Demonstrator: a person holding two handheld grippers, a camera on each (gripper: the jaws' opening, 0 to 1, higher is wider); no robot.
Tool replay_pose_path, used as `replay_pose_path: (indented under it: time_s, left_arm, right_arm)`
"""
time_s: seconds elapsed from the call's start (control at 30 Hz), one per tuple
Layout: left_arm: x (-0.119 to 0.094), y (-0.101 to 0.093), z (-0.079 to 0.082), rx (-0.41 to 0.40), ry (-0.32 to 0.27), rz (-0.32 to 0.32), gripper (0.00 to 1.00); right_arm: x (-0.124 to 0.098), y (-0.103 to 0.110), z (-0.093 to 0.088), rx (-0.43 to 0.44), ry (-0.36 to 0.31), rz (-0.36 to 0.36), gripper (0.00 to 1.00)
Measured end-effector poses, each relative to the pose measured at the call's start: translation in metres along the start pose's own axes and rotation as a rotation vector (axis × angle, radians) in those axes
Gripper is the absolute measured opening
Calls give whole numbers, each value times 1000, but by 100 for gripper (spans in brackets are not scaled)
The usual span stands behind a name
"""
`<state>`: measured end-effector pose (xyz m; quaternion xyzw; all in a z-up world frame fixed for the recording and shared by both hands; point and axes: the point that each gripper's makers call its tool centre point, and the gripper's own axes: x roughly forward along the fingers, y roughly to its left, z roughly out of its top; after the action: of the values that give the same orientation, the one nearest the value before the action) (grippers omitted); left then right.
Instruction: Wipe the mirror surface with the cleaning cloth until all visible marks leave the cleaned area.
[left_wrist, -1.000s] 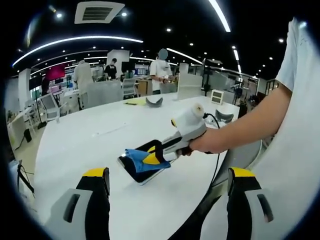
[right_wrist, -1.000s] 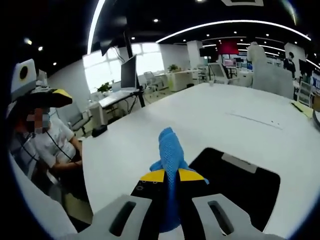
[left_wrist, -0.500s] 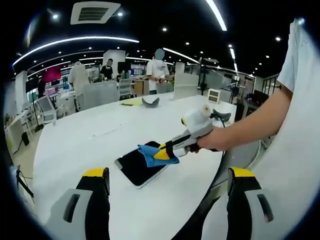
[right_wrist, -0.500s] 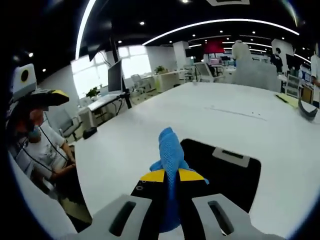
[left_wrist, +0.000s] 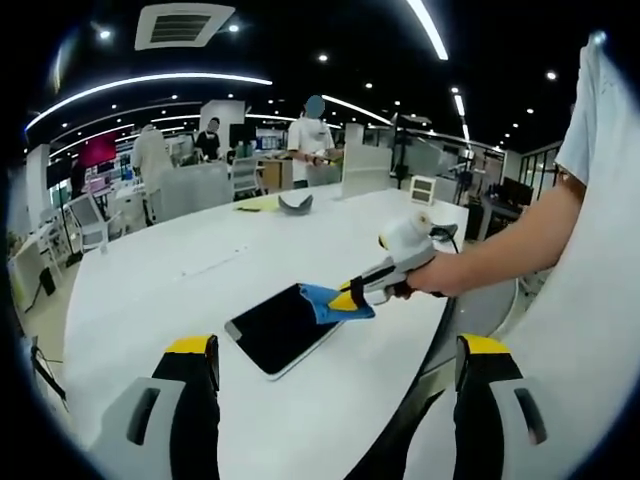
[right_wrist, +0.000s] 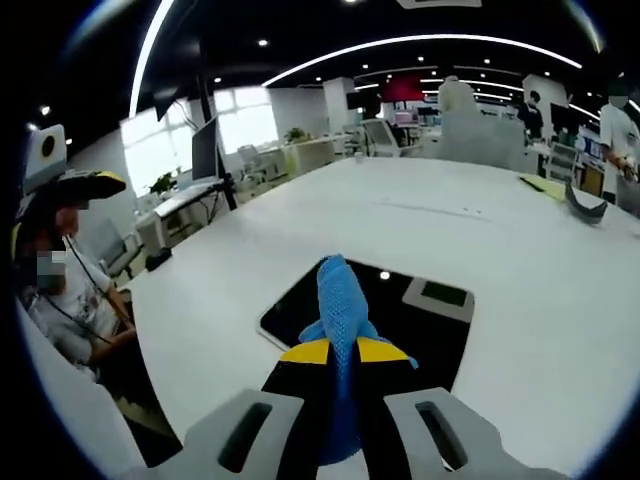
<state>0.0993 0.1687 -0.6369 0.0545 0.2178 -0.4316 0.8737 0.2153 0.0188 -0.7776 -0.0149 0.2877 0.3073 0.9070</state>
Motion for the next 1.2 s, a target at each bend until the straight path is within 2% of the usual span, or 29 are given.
replay_pose_path:
  time_s: [0.37,0.63,1.2]
  left_arm:
    - [0,-1,2,8,0,-7,99]
    - [1,-3,1,7,0,-13,99]
    - [9,-8,3,26,4,-45,99]
  right_arm:
    - [-17,-24,-10,23,2,-60,3]
    - [-26,-31,-15,20,8,-84,3]
    - [-51,-60,-34,44,21,-167,3]
